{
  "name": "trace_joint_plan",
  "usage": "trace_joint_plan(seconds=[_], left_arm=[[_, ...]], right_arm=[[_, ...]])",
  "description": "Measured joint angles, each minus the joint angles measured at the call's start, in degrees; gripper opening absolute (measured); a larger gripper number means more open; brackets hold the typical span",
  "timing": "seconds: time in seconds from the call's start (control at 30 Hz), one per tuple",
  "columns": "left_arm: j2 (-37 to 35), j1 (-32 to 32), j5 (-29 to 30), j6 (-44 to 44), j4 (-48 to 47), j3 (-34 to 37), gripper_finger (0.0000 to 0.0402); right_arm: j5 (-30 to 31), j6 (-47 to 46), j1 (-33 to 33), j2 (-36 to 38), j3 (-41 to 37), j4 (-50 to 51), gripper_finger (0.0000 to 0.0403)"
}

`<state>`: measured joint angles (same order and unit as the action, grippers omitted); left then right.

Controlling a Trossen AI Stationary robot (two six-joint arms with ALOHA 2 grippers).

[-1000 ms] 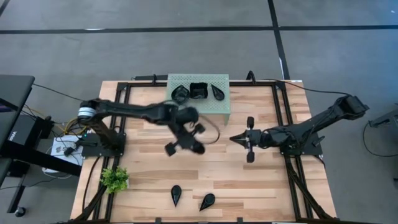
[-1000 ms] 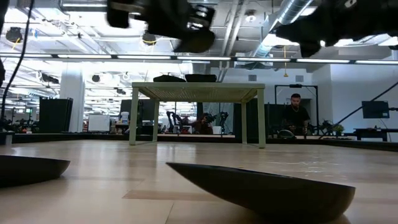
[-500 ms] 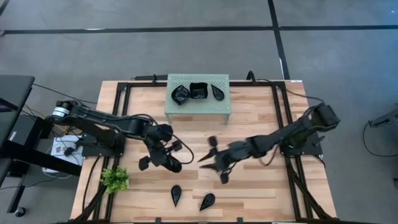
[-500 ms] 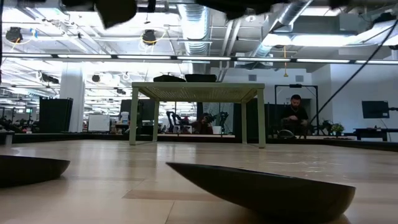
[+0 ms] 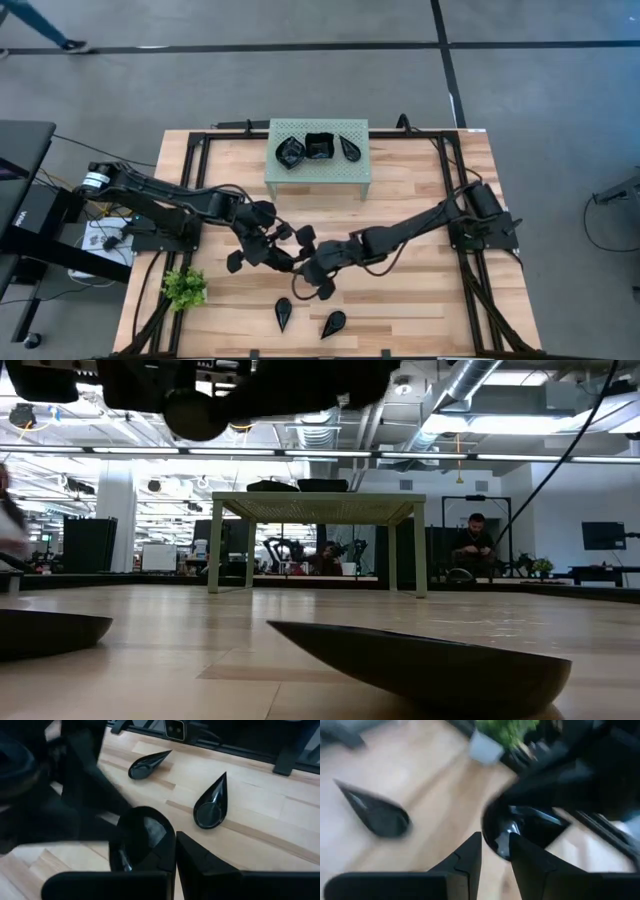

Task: Pick & Place Mini shaped plates
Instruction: Stack the drop-shaped plate on top of the other drop-shaped plate on the shelf

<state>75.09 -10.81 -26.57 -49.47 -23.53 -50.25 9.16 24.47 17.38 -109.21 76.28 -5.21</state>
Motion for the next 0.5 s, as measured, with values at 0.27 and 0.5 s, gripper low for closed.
trace_joint_plan(seconds=[0.27,0.5], left_arm=[[0.02,0.01,-0.28,-0.08,1.0,0.01,0.0008],[0.02,0.05,0.0,-0.11,1.85,0.01,0.0008]], right_arm=[[6.63,4.3,1.89,-0.02,-0.14,-0.2,0.0093],[7.23,4.58,2.04,0.01,-0.14,0.32,0.0085]])
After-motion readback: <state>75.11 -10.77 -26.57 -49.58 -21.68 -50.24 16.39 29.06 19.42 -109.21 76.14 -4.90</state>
